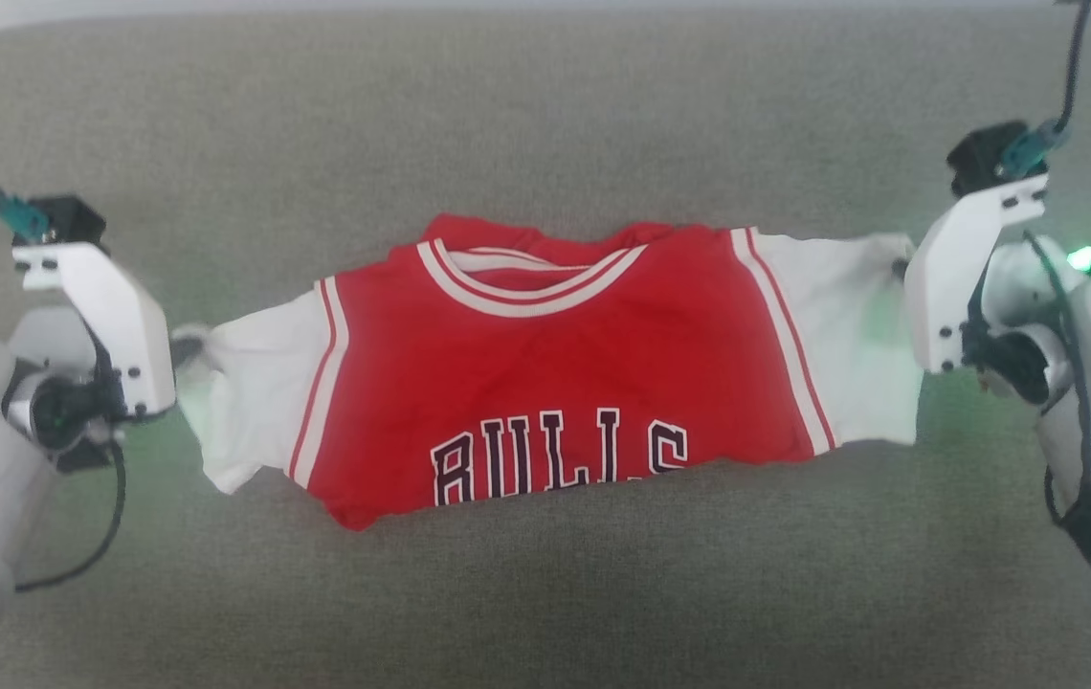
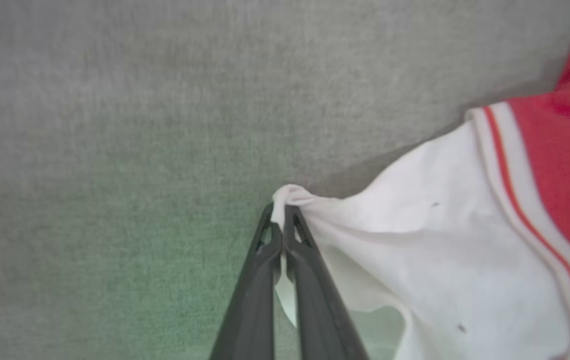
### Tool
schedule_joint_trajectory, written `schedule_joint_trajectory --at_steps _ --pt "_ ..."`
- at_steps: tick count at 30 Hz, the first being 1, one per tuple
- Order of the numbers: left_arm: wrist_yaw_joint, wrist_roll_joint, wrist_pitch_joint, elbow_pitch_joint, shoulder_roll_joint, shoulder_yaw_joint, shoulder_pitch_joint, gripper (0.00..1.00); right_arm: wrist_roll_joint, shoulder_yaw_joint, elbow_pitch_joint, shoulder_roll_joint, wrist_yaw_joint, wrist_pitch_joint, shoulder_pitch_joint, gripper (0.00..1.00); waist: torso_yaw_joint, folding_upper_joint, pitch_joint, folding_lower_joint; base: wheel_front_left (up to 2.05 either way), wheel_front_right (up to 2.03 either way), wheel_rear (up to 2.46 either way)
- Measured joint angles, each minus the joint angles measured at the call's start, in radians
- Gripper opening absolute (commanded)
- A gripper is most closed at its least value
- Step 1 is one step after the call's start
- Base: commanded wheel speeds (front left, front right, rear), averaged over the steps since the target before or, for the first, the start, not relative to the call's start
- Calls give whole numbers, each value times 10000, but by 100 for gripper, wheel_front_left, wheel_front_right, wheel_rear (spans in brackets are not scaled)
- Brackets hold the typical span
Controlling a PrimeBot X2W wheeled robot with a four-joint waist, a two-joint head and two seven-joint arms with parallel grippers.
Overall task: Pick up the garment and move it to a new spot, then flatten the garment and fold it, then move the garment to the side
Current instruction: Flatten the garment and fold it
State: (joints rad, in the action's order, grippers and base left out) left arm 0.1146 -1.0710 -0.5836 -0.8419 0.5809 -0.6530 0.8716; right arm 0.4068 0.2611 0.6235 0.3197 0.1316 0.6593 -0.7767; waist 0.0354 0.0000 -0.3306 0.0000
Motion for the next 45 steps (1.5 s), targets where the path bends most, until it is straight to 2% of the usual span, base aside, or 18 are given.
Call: schedule_joint_trajectory --at_steps 7,12,15,25,36,40,45 --pt "-46 347 433 393 297 44 769 0 244 725 -550 437 0 -1415 -630 0 -7 0 804 0 0 0 0" --pt "-259 723 543 911 614 54 1399 0 347 1074 -644 610 0 -2435 -1275 0 -35 0 1604 0 0 0 0" --pt "-458 932 669 1310 838 132 1980 0 307 1103 -357 575 0 -3475 -1976 0 -69 0 2269 0 0 0 0" --pt "-564 1522 1392 1770 1014 366 3716 0 -67 871 903 61 0 -5708 -3918 0 -129 0 3449 0 0 0 0" --pt "-443 1950 2044 1379 694 307 4781 0 -303 1108 2370 -146 0 -6707 -5194 0 -99 0 3334 0 0 0 0" --pt "-437 2151 2520 1239 504 288 5260 0 -546 1273 2871 -75 0 -6970 -5795 0 -86 0 2855 0 0 0 0" --pt "-466 2514 3181 1007 123 284 6245 0 -1289 1216 3319 240 0 -7977 -6946 0 -30 0 1859 0 0 0 0"
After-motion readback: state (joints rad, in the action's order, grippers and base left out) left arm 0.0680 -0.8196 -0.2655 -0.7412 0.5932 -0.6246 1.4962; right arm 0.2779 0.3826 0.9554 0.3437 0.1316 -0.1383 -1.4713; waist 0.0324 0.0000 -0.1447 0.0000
